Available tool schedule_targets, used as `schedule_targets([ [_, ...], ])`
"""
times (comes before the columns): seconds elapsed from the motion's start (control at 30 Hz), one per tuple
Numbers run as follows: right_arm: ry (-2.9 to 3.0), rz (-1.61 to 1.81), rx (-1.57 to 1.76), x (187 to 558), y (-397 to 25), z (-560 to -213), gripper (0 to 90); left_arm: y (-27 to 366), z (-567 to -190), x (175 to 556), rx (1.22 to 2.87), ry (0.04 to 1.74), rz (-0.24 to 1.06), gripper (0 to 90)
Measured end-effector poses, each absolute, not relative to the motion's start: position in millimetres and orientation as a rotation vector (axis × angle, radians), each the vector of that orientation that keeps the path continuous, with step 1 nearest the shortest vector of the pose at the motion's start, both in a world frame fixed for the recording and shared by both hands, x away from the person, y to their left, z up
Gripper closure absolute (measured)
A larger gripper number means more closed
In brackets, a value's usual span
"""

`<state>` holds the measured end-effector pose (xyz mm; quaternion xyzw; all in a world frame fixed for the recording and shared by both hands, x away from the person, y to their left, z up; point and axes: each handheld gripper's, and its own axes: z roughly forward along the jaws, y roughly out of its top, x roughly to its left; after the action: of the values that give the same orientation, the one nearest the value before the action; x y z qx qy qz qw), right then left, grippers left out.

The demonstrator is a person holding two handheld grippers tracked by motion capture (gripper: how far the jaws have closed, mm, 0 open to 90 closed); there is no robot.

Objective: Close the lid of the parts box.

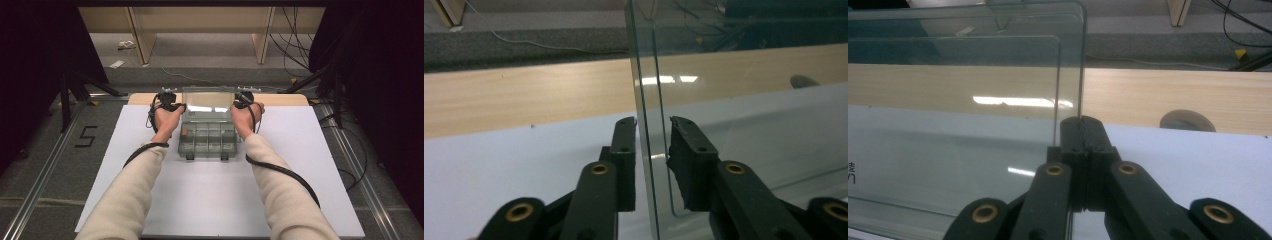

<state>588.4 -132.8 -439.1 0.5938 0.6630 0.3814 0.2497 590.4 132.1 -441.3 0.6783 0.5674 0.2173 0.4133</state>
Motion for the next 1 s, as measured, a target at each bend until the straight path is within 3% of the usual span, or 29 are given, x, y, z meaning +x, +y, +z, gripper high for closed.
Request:
schedule_targets([
  [0.17, 1.809, 1.048, 1.591, 585.2, -132.0, -435.9, 90.0, 131.0, -424.9, 598.4, 1.675, 1.413, 0.595, 67.7],
  [1.0, 1.812, 1.092, 1.527, 575.6, -135.0, -434.1, 90.0, 131.9, -410.0, 605.9, 1.647, 1.484, 0.594, 88.3],
])
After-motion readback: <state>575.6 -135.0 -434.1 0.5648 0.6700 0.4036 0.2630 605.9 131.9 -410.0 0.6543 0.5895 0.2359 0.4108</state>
